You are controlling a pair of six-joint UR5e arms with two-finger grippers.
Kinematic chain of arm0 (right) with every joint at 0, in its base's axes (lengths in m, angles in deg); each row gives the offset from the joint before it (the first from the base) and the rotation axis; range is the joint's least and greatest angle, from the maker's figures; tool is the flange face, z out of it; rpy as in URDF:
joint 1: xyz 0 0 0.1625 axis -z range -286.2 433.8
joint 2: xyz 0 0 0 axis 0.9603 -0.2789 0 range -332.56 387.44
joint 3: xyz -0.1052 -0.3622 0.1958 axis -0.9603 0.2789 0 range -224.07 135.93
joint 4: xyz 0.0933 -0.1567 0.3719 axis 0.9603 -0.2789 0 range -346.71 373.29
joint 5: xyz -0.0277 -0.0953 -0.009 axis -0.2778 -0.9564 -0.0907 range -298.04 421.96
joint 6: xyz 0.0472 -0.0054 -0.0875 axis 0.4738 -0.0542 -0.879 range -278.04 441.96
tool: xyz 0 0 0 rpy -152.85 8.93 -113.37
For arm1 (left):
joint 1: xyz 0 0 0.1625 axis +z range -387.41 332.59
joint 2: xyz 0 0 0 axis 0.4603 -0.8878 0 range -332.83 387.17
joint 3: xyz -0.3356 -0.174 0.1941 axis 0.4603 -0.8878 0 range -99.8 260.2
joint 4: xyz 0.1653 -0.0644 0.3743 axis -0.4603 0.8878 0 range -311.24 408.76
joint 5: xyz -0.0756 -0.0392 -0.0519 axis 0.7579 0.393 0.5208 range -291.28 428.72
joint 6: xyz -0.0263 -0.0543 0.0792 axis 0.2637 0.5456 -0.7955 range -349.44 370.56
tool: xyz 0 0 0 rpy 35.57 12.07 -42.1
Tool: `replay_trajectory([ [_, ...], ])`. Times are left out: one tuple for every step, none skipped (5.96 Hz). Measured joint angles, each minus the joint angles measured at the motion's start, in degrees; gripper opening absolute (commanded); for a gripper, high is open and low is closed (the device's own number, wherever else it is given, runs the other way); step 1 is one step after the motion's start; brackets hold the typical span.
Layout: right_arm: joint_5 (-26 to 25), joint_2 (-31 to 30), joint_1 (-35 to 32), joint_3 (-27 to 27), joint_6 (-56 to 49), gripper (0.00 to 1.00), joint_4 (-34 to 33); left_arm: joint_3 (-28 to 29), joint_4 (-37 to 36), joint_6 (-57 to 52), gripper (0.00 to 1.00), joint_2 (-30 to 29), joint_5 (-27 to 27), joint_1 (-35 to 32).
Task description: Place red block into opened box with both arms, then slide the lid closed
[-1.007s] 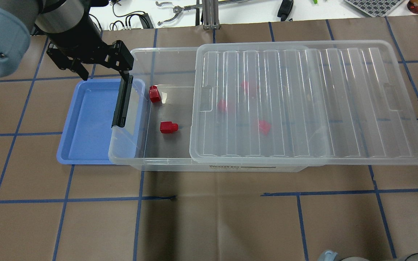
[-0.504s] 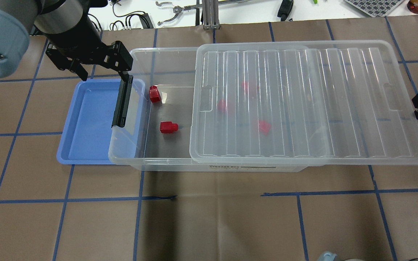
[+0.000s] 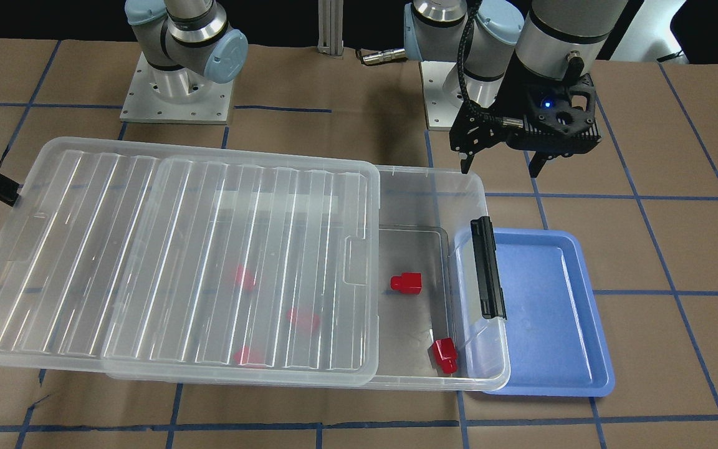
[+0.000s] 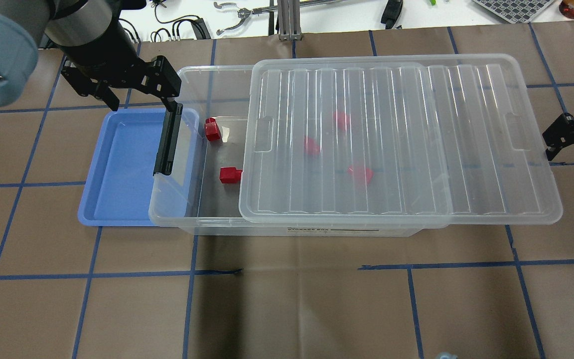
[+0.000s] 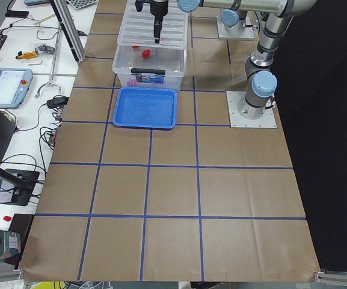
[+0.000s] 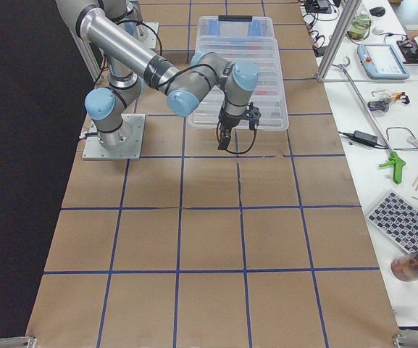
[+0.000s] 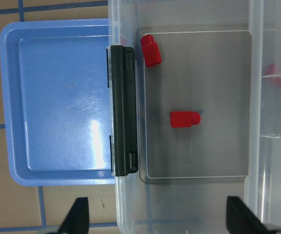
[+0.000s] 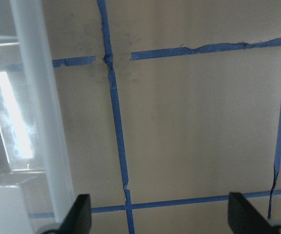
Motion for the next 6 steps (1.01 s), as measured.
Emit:
replay_trajectory([
  [0.1,-0.1,-0.5,0.0,0.0,1.00,0.0,0.0,0.0,0.0,0.98,0.0,0.0,0.0],
  [0.2,-0.1,-1.3,0.0,0.0,1.00,0.0,0.0,0.0,0.0,0.98,0.0,0.0,0.0],
  [0.2,-0.1,-2.4,0.0,0.0,1.00,0.1,0.0,-0.1,0.0,0.98,0.0,0.0,0.1],
  [0.2,-0.1,-3.6,0.0,0.0,1.00,0.0,0.0,-0.1,0.0,0.98,0.0,0.0,0.1],
  [0.2,-0.1,-4.2,0.0,0.0,1.00,0.0,0.0,-0.1,0.0,0.98,0.0,0.0,0.1],
  [0.9,-0.1,-4.4,0.0,0.1,1.00,0.1,0.0,0.0,0.0,0.98,0.0,0.0,0.1],
])
